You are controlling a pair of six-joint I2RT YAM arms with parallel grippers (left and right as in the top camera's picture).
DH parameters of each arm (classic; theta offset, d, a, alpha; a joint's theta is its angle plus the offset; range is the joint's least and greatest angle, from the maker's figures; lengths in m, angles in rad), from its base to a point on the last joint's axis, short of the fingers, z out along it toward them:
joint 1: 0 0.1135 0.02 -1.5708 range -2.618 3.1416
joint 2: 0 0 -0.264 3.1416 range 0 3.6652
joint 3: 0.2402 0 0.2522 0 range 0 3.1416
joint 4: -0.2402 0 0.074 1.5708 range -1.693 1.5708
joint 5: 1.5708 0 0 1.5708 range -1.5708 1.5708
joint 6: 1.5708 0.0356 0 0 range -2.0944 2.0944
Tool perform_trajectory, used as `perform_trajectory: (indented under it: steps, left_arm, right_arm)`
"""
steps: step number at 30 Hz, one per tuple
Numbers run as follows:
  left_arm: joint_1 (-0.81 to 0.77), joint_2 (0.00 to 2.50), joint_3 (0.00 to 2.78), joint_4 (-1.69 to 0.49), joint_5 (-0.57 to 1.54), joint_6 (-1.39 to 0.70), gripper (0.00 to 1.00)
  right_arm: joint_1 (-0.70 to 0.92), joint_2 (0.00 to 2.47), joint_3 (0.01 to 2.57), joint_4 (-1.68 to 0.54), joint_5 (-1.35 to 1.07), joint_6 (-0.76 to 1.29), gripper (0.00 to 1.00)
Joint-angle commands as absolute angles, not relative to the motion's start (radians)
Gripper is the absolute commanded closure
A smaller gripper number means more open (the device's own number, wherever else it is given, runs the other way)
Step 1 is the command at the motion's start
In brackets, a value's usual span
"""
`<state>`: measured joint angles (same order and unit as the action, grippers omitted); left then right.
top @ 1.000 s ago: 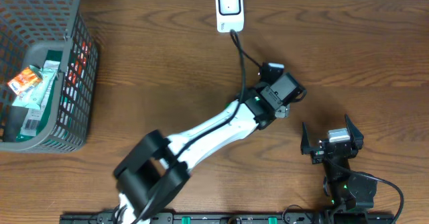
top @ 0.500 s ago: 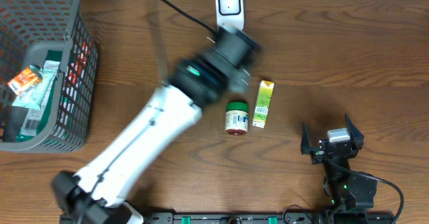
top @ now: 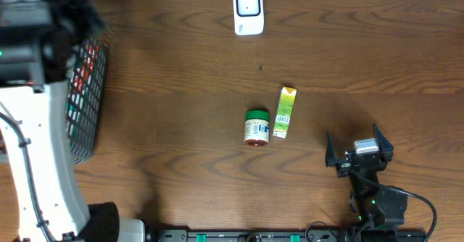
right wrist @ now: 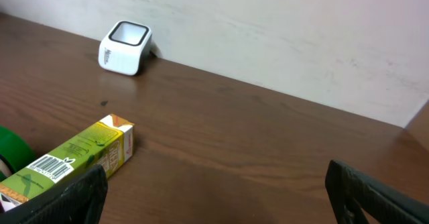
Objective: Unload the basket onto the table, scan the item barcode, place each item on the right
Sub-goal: 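Reach the left gripper into the basket toward the orange package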
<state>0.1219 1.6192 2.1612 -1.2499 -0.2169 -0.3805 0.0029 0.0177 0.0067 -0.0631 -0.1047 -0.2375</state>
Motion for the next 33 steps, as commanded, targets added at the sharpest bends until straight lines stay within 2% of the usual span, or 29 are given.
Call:
perform_trajectory:
  steps: [1,7,14,15,20,22,28,33]
  left_arm:
    - [0.236,1.646,2.161,-1.269,-0.221,-0.38,0.25]
    - [0.355,1.676,2.134,-1.28,-0.221,-0.401,0.25]
    - [0.412,1.737,2.091,-1.278,-0.221,-0.4,0.23]
    - [0.418,1.749,2.091,-1.278,-0.221,-0.4,0.2]
    - [0.463,1.825,2.091,-1.274,-0.222,-0.396,0.19]
    - [0.479,1.857,2.091,-1.275,-0.221,-0.391,0.15]
    - [0.513,1.977,2.091,-1.264,-0.221,-0.269,0.06]
    - [0.513,2.106,2.091,-1.24,-0.221,-0.142,0.06]
  right_arm:
    - [-0.002,0.014,0.006,-0.067,-0.109,-0.224,0.01]
    - [-0.002,0.014,0.006,-0.066,-0.109,-0.224,0.01]
    - [-0.002,0.014,0.006,-0.067,-0.109,-0.224,0.01]
    - [-0.002,0.014,0.006,-0.066,-0.109,-0.224,0.01]
    - [-0.002,0.014,0.006,-0.067,-0.109,-0.224,0.01]
    - [-0.002,0.014,0.006,-0.066,-0.109,-0.224,0.01]
    - [-0.002,0.014,0.006,-0.066,-0.109,-0.224,0.01]
    - [-0.002,0.014,0.006,-0.067,-0.109,-0.224,0.01]
